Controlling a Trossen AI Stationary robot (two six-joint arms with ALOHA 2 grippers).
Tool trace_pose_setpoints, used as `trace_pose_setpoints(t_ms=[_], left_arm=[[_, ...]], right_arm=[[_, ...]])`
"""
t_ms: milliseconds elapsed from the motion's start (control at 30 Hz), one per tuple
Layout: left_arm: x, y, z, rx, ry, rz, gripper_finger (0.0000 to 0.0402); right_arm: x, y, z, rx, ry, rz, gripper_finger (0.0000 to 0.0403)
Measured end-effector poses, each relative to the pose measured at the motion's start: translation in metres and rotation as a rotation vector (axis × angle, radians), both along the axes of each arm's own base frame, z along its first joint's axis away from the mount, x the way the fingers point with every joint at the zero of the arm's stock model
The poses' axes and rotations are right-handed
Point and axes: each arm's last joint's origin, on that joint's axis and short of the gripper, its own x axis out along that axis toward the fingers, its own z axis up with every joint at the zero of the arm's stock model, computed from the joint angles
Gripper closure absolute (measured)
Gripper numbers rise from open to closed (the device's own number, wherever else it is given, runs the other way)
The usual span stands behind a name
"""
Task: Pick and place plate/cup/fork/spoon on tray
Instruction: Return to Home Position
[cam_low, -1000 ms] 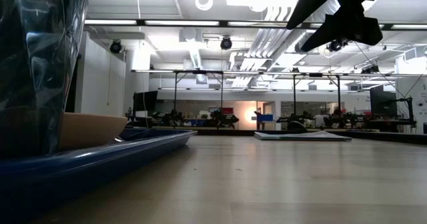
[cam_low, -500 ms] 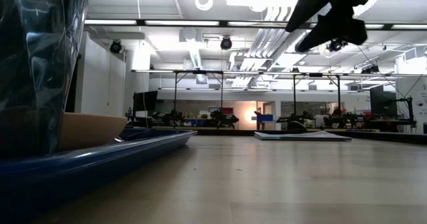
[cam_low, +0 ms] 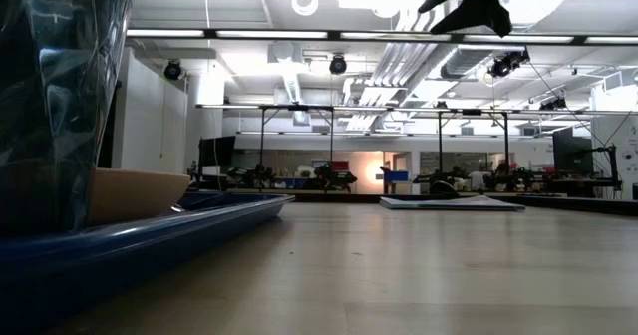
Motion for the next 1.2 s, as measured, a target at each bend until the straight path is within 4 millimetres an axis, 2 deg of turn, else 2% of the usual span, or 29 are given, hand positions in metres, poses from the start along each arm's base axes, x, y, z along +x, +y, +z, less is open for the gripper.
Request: trace_pose_setpoints(t_ms=[167, 267, 500, 633, 833, 933, 1200], left_arm=[[-0.016, 0.024, 0.028, 0.065, -0.086, -0.018, 0.0401], [-0.030, 0.035, 0.041, 0.128, -0.107, -0.039, 0.0401], [-0.064, 0.050, 0.048, 0.192, -0.151, -0.048, 0.0401], [-0.078, 0.050, 0.048, 0.175, -0.195, -0.136, 0.0401], [-0.082, 0.048, 0.049, 0.131, -0.237, -0.233, 0.0401], [-0.079, 0.047, 0.048, 0.126, -0.225, -0.247, 0.0401], [-0.069, 0.045, 0.046, 0.102, -0.198, -0.252, 0.0401]], right_arm=[[-0.018, -0.016, 0.014, -0.027, -0.071, -0.069, 0.0207], [-0.020, -0.021, 0.017, -0.031, -0.100, -0.103, 0.0207], [-0.017, -0.024, 0.027, -0.035, -0.208, -0.117, 0.0207], [-0.015, -0.023, 0.032, -0.083, -0.245, -0.079, 0.0207], [-0.007, -0.012, 0.041, -0.103, -0.330, 0.126, 0.0207], [-0.004, -0.006, 0.039, -0.137, -0.306, 0.213, 0.0207], [-0.004, 0.003, 0.039, -0.069, -0.327, 0.282, 0.0207]])
